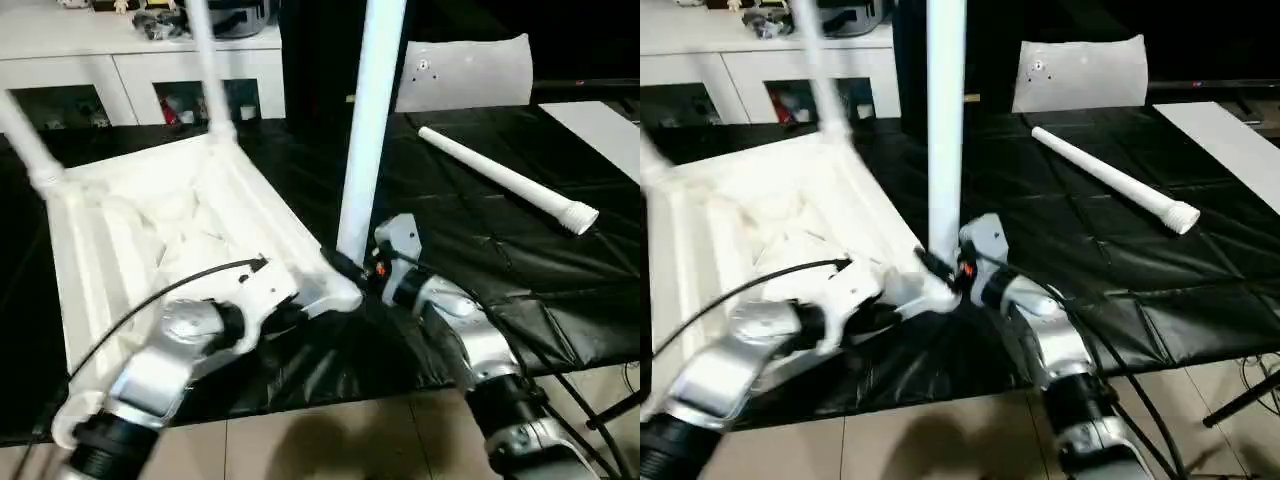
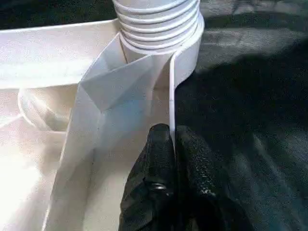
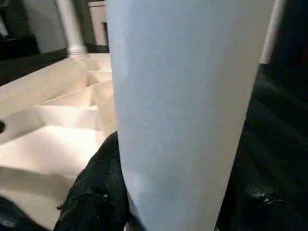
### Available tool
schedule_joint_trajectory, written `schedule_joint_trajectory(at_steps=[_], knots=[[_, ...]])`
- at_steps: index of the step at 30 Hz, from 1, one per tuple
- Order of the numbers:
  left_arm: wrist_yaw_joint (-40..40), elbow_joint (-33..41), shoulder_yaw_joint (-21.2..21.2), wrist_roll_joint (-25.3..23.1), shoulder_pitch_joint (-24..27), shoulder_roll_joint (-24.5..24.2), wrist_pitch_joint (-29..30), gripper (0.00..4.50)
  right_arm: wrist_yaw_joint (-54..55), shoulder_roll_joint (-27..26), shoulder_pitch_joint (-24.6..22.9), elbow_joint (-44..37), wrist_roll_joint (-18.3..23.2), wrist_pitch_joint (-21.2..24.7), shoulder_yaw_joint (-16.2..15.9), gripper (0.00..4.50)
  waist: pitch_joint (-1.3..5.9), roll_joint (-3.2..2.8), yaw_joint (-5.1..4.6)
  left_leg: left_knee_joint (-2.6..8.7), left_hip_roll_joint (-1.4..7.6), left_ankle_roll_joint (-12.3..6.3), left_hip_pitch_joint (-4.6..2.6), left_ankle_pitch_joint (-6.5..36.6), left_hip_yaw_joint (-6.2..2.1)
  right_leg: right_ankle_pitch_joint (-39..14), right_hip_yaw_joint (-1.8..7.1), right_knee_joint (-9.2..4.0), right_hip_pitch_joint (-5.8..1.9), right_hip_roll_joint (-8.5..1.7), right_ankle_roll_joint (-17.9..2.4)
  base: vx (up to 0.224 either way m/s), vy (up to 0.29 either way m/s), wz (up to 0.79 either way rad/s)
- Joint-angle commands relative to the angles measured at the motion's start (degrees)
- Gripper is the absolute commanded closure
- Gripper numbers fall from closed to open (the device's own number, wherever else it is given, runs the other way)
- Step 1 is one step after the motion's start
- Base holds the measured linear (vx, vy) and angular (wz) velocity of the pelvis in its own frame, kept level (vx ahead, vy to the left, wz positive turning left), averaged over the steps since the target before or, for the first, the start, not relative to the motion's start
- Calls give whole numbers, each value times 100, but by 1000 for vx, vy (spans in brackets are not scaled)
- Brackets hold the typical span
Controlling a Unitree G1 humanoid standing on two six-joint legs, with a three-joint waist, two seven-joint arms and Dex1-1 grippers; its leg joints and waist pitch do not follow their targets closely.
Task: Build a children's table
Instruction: Rotate leg to tighten
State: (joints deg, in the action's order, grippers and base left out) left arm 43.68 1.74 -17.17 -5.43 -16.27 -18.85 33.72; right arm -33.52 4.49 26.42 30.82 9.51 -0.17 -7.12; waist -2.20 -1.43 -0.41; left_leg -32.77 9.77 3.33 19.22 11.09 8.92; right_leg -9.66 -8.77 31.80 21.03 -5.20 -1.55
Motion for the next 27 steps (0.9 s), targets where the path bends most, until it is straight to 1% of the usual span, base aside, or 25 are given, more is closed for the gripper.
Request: schedule_joint_trajectory(at_steps=[1,2,5,7,8,9,11,13,15,16,17,18,19,20,21,22,23,24,25,26,27], knots=[[-45,130,-114,45,-194,113,-49,450,214,-55,-185,598,-200,309,-86,260,174,-32,46,450,323,-73,25,2811,-224,-3578,354,-588,-76,-490,-254,0,0,0],[-44,69,-100,54,-245,88,-66,450,227,-81,-202,617,-217,291,-97,260,166,-52,42,455,323,-76,35,2823,-223,-3550,356,-587,-74,-485,-265,0,0,0],[-15,33,-110,73,-302,20,-30,450,265,-137,-224,651,-191,325,-77,260,159,-40,33,464,326,-65,32,2945,-233,-3604,345,-596,-75,-482,-245,0,0,0],[111,-7,-139,95,-332,-69,27,450,300,-164,-210,724,-230,336,-107,260,150,-67,26,467,324,-29,23,3050,-243,-3650,342,-601,-65,-483,-235,0,0,0],[180,-31,-152,101,-345,-112,62,450,334,-177,-190,777,-262,343,-125,260,143,-61,18,472,323,-32,26,3074,-240,-3691,337,-611,-64,-479,-220,0,0,0],[272,-66,-192,85,-356,-184,141,450,411,-201,-152,867,-283,356,-110,260,139,-73,12,469,319,-8,8,3146,-248,-3769,329,-622,-54,-483,-195,0,0,0],[315,-92,-221,53,-364,-228,183,450,458,-224,-120,936,-278,363,-76,260,114,-79,-29,475,316,30,15,3323,-281,-3958,289,-638,-60,-490,-132,0,0,0],[387,-164,-280,0,-393,-320,254,450,528,-268,-46,1073,-255,352,0,260,104,-81,-90,435,286,55,-36,3483,-289,-4236,246,-697,-18,-497,-30,0,0,0],[446,-254,-296,-11,-440,-397,225,450,564,-281,14,1145,-260,332,21,260,101,-93,-113,432,279,56,-44,3561,-307,-4333,212,-717,-20,-490,28,0,0,0],[484,-290,-296,0,-461,-420,179,450,580,-286,36,1166,-261,327,27,260,87,-101,-133,437,283,73,-44,3648,-324,-4379,175,-738,-27,-488,66,0,0,0],[501,-333,-292,17,-491,-434,129,450,567,-303,56,1192,-237,339,55,260,85,-111,-138,439,287,83,-52,3695,-333,-4374,158,-741,-32,-488,76,0,0,0],[501,-333,-292,17,-491,-434,129,450,567,-303,56,1192,-237,339,55,260,80,-133,-162,440,296,91,-65,3782,-346,-4316,108,-766,-47,-489,81,0,0,0],[534,-383,-308,28,-534,-464,32,450,561,-315,77,1213,-226,330,74,225,84,-142,-173,468,315,109,-22,3817,-371,-4193,83,-743,-108,-498,87,0,0,0],[556,-454,-298,60,-585,-476,-114,450,527,-328,101,1241,-205,316,95,225,88,-142,-163,483,319,107,8,3799,-386,-4162,103,-722,-128,-508,86,0,0,0],[556,-456,-298,61,-586,-477,-116,450,527,-329,102,1243,-206,314,96,202,84,-144,-153,475,313,115,-28,3825,-378,-4201,117,-744,-81,-515,66,0,0,0],[561,-465,-298,71,-596,-480,-135,450,521,-332,111,1260,-209,302,100,185,76,-136,-155,462,301,115,-51,3828,-369,-4257,112,-767,-53,-518,62,0,0,0],[569,-467,-298,81,-601,-482,-125,450,501,-332,121,1283,-199,305,110,185,71,-132,-159,436,285,125,-79,3810,-365,-4358,80,-796,-37,-523,84,0,0,0],[576,-465,-299,93,-605,-492,-112,450,490,-328,130,1303,-207,284,109,184,63,-201,-163,440,296,138,-98,3904,-384,-4338,52,-797,-41,-515,81,0,0,0],[578,-467,-295,103,-605,-496,-106,450,471,-324,122,1296,-193,288,119,171,76,-162,-166,435,300,120,-94,3907,-369,-4259,49,-794,-47,-509,88,0,0,0],[579,-479,-290,112,-609,-501,-119,450,444,-314,105,1273,-186,282,120,155,70,-184,-150,459,312,130,-94,3933,-384,-4194,52,-778,-61,-505,72,0,0,0],[580,-501,-285,120,-614,-503,-144,450,429,-305,92,1257,-192,263,119,143,59,-185,-158,491,324,135,-68,3996,-383,-4082,81,-751,-73,-494,42,0,0,0]])
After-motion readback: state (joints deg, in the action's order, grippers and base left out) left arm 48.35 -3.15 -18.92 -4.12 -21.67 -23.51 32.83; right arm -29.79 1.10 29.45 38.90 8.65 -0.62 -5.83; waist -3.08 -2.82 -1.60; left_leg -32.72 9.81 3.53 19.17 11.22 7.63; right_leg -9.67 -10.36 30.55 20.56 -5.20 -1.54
